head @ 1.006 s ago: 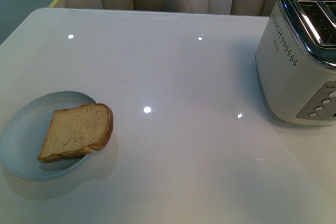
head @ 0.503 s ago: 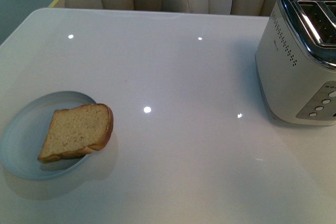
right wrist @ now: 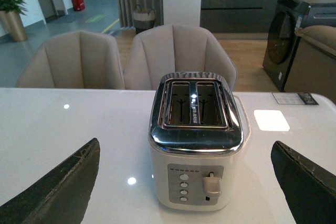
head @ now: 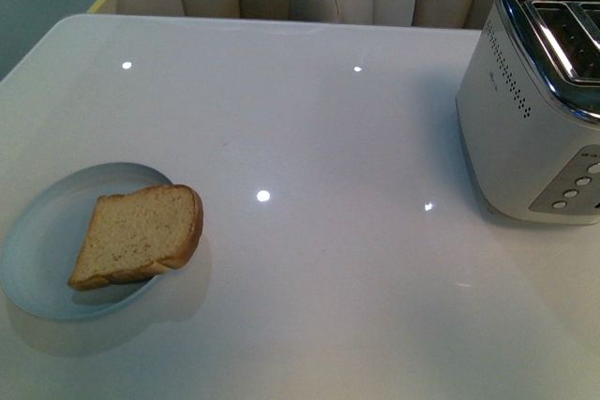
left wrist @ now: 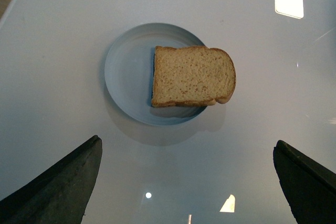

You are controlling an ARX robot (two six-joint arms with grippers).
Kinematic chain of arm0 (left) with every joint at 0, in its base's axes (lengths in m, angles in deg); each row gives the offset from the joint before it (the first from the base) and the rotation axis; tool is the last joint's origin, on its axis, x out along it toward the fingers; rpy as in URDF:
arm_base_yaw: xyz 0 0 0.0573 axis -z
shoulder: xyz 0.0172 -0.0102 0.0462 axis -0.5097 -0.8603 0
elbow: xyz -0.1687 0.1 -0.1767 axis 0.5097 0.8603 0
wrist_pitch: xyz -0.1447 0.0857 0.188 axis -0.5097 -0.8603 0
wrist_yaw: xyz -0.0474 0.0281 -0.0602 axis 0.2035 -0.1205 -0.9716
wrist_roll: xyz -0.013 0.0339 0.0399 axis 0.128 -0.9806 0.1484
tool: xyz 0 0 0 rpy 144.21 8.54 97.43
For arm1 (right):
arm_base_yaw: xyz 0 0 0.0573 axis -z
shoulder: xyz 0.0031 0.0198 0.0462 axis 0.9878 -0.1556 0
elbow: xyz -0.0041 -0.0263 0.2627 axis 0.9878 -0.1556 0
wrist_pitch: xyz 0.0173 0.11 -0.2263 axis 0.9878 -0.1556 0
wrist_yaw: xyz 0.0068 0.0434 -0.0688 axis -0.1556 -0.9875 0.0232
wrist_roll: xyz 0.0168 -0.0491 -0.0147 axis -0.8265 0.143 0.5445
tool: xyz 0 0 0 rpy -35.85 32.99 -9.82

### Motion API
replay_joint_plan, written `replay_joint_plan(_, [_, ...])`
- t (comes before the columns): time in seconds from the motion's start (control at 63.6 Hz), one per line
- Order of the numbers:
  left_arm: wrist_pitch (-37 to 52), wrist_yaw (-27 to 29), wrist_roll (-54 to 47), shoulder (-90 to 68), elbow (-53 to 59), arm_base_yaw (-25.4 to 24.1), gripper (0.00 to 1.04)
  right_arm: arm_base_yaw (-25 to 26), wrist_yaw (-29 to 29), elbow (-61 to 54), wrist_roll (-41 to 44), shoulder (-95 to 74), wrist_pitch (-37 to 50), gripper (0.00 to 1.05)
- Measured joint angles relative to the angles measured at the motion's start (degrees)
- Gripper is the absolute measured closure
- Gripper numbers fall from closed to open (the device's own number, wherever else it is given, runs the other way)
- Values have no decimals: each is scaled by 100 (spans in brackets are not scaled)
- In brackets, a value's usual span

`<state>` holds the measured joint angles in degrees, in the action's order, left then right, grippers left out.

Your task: Left arm holds plate, right arm toasts bread

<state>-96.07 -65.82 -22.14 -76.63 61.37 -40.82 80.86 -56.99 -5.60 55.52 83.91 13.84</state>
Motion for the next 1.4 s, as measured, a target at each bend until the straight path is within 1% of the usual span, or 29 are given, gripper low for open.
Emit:
replay_joint_plan(0.126, [1078, -313, -321, -1290, -76, -485, 7, 0, 0, 0, 0, 0, 0, 9])
replay_joint_plan(0.204, [2111, -487, -496, -2651, -243, -798, 7, 0, 0, 0, 2, 0, 0, 9])
replay_joint_plan(0.236, [2459, -470, -581, -3136, -321, -868, 7, 0, 0, 0, 0, 0, 0, 9])
replay_joint_plan(0.299, [2999, -483, -662, -3936, -448, -951, 7, 0, 0, 0, 0, 0, 0, 9])
replay_joint_plan(0.425, [3740, -503, -678, -5134, -658, -1040, 7, 0, 0, 0, 2, 0, 0, 9])
replay_joint_plan(0.487, [4225, -492, -673, -5991, -874, -1102, 7, 0, 0, 0, 0, 0, 0, 9])
replay_joint_plan(0.582, [4605, -435, -702, -6714, -1058, -1154, 7, 0, -2, 0, 0, 0, 0, 9])
replay_joint_plan(0.645, [4916, -367, -704, -7495, -1255, -1217, 7, 0, 0, 0, 0, 0, 0, 9])
replay_joint_plan(0.739, [5178, -308, -702, -8258, -1447, -1252, 7, 0, -2, 0, 0, 0, 0, 9])
replay_joint_plan(0.896, [5427, -203, -636, -8959, -1753, -1252, 7, 0, 0, 0, 0, 0, 0, 9])
replay_joint_plan(1.006, [5488, -179, -577, -9184, -1943, -1189, 7, 0, 0, 0, 0, 0, 0, 9])
replay_joint_plan(1.399, [5455, -4, -492, -9803, -2559, -715, 7, 0, 0, 0, 0, 0, 0, 9])
